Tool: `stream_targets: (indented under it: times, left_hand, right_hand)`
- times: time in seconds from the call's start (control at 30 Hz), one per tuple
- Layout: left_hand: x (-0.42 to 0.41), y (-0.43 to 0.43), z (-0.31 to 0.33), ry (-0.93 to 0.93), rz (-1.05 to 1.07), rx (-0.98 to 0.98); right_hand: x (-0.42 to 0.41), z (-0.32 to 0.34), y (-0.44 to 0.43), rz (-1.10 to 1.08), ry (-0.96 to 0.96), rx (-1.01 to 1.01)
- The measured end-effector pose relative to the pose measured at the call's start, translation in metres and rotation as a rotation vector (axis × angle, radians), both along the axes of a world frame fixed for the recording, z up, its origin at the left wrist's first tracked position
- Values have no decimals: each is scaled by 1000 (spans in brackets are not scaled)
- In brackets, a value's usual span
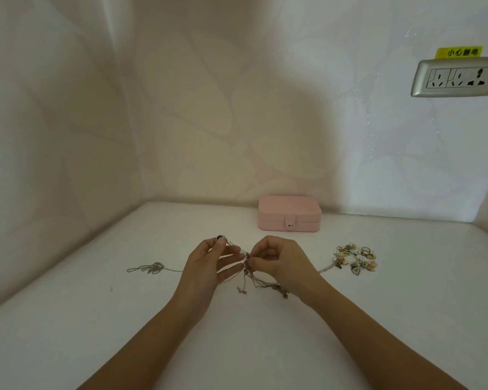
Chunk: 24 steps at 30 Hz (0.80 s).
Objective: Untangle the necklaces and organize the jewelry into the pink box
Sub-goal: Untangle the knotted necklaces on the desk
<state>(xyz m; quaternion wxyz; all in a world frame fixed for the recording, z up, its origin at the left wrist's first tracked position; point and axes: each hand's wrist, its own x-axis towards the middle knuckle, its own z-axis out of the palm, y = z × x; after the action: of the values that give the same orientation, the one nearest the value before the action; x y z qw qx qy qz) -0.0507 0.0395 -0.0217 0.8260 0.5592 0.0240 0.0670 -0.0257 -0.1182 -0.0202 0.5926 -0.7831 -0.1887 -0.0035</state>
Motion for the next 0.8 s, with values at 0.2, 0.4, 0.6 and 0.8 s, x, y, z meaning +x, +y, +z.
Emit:
stream_targets:
  times: [0.2, 0.4, 0.6, 0.8]
  left_hand:
    - [-1, -1, 2, 81, -183, -86]
    - [-4, -2, -3, 61, -230, 110]
    - [-5, -2, -5, -34, -157, 415]
    - [-7, -4, -5, -93, -45, 566]
  right_hand:
    - [-2, 6, -3, 4, -53, -52]
    - [-5, 9, -8, 0, -96, -44]
    - [-6, 8, -9, 41, -248, -163]
    - [-3, 6, -11, 29, -367, -285]
